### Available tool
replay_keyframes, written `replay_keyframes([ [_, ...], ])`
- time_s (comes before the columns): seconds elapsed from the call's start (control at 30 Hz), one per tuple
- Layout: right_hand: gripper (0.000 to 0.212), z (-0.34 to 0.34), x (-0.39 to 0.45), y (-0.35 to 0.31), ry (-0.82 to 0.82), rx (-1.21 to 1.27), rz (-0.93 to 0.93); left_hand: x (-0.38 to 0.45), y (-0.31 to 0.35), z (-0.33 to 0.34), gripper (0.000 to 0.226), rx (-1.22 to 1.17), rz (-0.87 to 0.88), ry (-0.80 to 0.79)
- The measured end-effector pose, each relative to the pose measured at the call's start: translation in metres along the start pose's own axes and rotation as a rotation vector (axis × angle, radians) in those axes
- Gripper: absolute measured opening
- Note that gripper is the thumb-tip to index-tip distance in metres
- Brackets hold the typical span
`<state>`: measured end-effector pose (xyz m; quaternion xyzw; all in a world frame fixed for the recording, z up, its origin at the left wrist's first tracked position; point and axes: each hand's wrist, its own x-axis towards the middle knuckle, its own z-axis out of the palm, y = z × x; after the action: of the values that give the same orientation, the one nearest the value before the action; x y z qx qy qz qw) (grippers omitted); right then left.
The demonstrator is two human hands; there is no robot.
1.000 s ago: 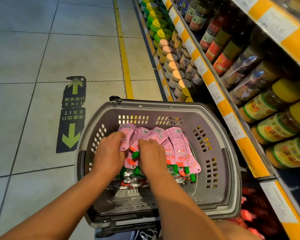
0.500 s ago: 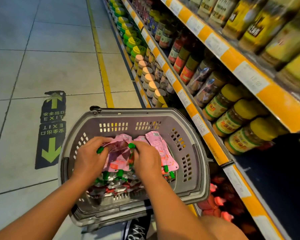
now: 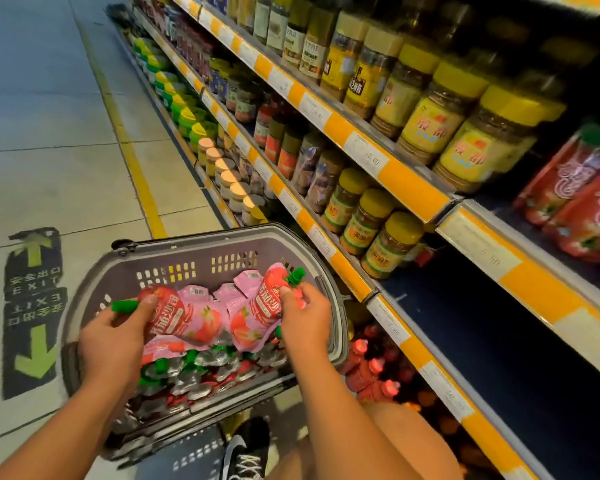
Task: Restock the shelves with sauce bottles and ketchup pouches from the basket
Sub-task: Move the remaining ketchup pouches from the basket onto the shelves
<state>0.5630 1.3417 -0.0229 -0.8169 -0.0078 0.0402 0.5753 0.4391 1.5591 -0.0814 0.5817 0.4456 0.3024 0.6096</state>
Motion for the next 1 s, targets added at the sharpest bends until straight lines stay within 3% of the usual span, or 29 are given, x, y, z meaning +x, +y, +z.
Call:
replay_keyframes([
  [0.1, 0.022, -0.026, -0.007, -0.006, 0.120, 0.059, -0.009, -0.006, 0.004, 0.012, 0.035, -0.088, -0.042, -0.057],
  [0.23, 0.038, -0.063, -0.020, -0.006, 0.247, 0.093, -0.037, -0.025, 0.021, 0.029, 0.045, -0.200, -0.065, -0.197],
  [0.3, 0.028, -0.078, -0.029, -0.007, 0.287, 0.152, -0.036, -0.035, 0.032, 0.035, 0.044, -0.226, -0.060, -0.237],
  [0.4, 0.036, -0.103, -0.046, -0.012, 0.344, 0.188, -0.094, -0.055, 0.053, 0.042, 0.045, -0.251, -0.049, -0.288],
  [0.67, 0.021, -0.186, -0.101, -0.010, 0.539, 0.316, -0.117, -0.129, 0.114, 0.058, 0.015, -0.393, -0.035, -0.406],
  [1.0, 0.017, -0.294, -0.172, 0.013, 0.829, 0.452, -0.126, -0.252, 0.157, 0.110, 0.017, -0.420, -0.004, -0.693],
])
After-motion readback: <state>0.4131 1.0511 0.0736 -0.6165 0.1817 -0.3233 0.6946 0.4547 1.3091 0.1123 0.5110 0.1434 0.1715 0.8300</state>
